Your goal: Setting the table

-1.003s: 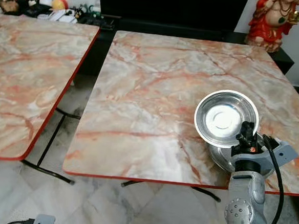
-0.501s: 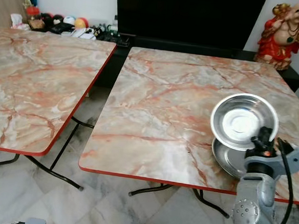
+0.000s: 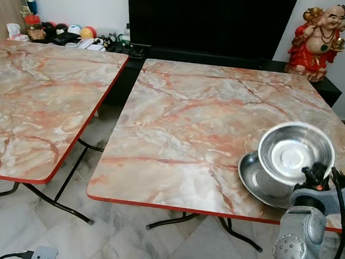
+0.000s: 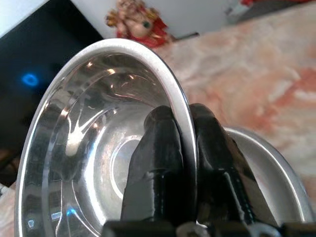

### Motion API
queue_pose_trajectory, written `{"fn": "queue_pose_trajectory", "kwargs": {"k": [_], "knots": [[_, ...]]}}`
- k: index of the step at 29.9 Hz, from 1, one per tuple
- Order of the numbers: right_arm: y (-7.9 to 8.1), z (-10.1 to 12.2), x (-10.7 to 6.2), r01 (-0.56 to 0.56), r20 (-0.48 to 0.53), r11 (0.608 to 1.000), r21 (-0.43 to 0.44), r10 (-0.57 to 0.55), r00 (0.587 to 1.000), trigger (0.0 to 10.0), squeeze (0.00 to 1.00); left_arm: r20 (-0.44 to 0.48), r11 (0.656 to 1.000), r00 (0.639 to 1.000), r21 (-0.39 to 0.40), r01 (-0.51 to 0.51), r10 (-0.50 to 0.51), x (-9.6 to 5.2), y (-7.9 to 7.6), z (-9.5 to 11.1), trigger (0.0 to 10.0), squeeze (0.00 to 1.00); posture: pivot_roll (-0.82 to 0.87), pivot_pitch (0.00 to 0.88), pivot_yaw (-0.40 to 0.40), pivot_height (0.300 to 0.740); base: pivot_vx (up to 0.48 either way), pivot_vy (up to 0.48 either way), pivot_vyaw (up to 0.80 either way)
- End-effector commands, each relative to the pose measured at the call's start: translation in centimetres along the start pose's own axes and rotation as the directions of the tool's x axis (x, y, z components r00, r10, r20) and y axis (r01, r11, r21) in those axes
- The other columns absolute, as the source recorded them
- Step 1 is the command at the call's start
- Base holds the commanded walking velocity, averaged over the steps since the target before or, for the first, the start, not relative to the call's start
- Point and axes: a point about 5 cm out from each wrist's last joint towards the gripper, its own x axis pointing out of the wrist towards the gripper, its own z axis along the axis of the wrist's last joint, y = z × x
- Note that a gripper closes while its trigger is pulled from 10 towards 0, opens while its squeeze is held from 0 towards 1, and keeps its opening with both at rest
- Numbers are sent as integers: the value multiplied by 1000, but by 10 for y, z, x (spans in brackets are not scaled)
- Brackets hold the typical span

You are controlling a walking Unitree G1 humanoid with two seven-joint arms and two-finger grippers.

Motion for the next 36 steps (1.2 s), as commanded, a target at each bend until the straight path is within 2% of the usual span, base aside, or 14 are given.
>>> {"fn": "queue_pose_trajectory", "kwargs": {"k": [1,7,14,18,28,36], "knots": [[4,2,4,16,-2,1000,21,-16,1000,10000,0,-40,1000,999,8,0,0,-3,2,-10,10000,0,19,0,-7,740,0,0,0],[13,-3,7,40,-22,997,63,-39,999,10000,0,-51,1000,999,6,0,0,-4,1,-14,10000,0,27,27,3,740,0,0,0],[15,-8,8,98,-59,990,100,-93,994,10000,0,-47,1000,999,7,1,0,-4,2,-13,10000,0,34,45,4,740,0,0,0],[14,-11,7,114,-65,989,93,-108,992,10000,0,-46,1000,999,9,-1,1,-4,2,-14,10000,0,39,53,8,740,0,0,0],[-2,-23,-3,223,-111,973,56,-216,970,10000,0,-44,1000,999,14,-6,7,-5,5,-14,10000,0,40,62,13,740,0,0,0],[-2,-21,-3,234,-101,970,67,-227,969,10000,0,-41,1000,999,16,-7,8,-5,5,-13,10000,0,38,64,14,740,0,0,0]]}}
